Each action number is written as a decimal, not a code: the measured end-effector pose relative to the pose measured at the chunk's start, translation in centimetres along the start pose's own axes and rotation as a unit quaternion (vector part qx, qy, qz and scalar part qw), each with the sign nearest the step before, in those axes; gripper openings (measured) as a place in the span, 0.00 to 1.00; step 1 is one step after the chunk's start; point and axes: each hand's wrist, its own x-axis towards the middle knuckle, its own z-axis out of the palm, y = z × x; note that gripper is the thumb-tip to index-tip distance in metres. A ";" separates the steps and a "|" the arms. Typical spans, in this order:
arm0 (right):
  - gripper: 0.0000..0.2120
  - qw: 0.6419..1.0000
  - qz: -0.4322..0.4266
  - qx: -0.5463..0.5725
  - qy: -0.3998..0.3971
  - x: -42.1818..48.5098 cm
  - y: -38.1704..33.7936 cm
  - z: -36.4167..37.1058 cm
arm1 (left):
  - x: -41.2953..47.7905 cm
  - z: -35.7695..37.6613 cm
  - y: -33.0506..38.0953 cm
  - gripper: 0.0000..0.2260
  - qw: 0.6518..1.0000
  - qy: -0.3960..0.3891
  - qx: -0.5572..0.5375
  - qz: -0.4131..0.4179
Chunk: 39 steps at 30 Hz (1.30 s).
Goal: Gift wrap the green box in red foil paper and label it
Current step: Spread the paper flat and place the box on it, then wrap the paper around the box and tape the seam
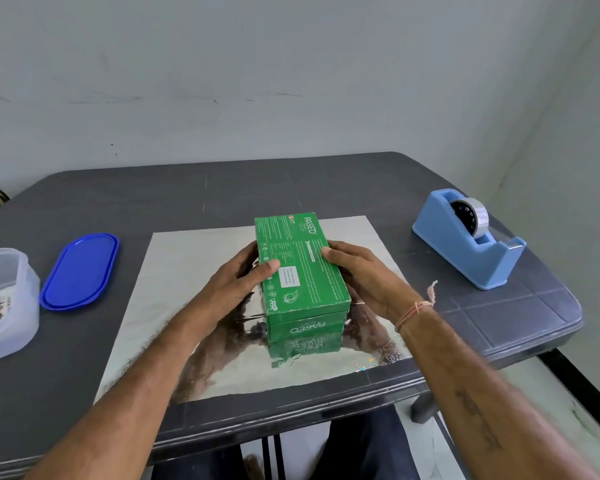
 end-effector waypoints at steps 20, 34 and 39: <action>0.15 0.998 0.009 -0.030 0.046 -0.5 0.1 0.2 | -0.6 0.2 0.6 0.39 1.000 0.000 0.024 -0.007; 0.39 0.866 0.082 -0.421 0.257 -2.0 -1.7 -6.7 | -0.5 0.2 0.7 0.35 0.999 0.002 0.033 0.001; 0.19 0.899 0.114 -0.339 0.252 -0.9 -2.6 -6.7 | -0.4 0.0 0.5 0.35 1.000 0.003 0.027 0.010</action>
